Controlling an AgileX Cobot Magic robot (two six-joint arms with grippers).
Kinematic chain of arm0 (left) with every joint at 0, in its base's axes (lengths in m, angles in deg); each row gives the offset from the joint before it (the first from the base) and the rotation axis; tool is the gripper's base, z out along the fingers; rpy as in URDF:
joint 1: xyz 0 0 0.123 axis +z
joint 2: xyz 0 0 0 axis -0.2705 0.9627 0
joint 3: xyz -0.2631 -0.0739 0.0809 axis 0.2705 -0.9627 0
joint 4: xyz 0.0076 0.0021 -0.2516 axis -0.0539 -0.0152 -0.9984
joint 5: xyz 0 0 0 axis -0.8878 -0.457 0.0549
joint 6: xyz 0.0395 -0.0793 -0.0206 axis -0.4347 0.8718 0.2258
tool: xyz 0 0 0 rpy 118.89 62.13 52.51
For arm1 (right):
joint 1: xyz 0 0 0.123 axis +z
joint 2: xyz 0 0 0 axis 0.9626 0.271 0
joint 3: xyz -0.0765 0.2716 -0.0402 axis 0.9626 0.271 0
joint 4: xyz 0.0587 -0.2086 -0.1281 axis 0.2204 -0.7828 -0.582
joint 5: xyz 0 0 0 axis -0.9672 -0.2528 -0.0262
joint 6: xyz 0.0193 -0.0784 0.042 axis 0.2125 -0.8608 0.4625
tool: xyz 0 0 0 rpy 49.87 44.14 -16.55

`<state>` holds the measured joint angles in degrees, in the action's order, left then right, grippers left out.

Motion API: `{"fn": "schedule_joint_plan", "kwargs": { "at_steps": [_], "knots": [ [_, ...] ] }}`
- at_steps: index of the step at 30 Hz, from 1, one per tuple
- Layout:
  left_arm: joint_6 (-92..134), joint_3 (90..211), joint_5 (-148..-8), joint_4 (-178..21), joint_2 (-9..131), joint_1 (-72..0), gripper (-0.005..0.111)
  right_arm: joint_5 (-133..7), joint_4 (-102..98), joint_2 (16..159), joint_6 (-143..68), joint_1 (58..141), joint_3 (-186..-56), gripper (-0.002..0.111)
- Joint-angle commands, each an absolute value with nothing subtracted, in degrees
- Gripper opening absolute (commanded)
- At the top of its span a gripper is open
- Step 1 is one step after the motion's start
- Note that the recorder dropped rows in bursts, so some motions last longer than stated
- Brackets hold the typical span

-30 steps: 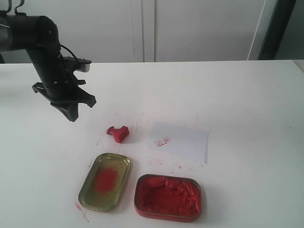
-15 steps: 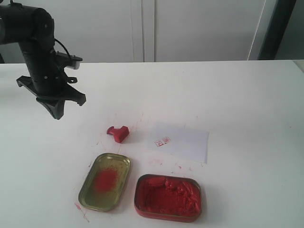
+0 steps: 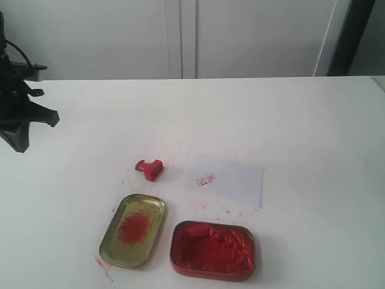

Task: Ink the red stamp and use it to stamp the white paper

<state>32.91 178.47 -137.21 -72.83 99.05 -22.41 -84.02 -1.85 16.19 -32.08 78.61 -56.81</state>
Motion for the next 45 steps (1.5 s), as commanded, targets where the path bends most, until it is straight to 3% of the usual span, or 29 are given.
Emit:
{"fn": "schedule_joint_plan", "kwargs": {
  "at_steps": [1, 45],
  "knots": [
    [33.4, 174.8, -137.3, -76.2, 94.4, -19.2, 0.000, -83.2, -1.8, 15.9, -31.8, 78.2, -56.5, 0.000],
    [33.3, 141.9, -136.2, -81.1, 45.6, -18.7, 0.000, -83.2, -1.8, 15.9, -31.8, 78.2, -56.5, 0.000]
  ]
}}
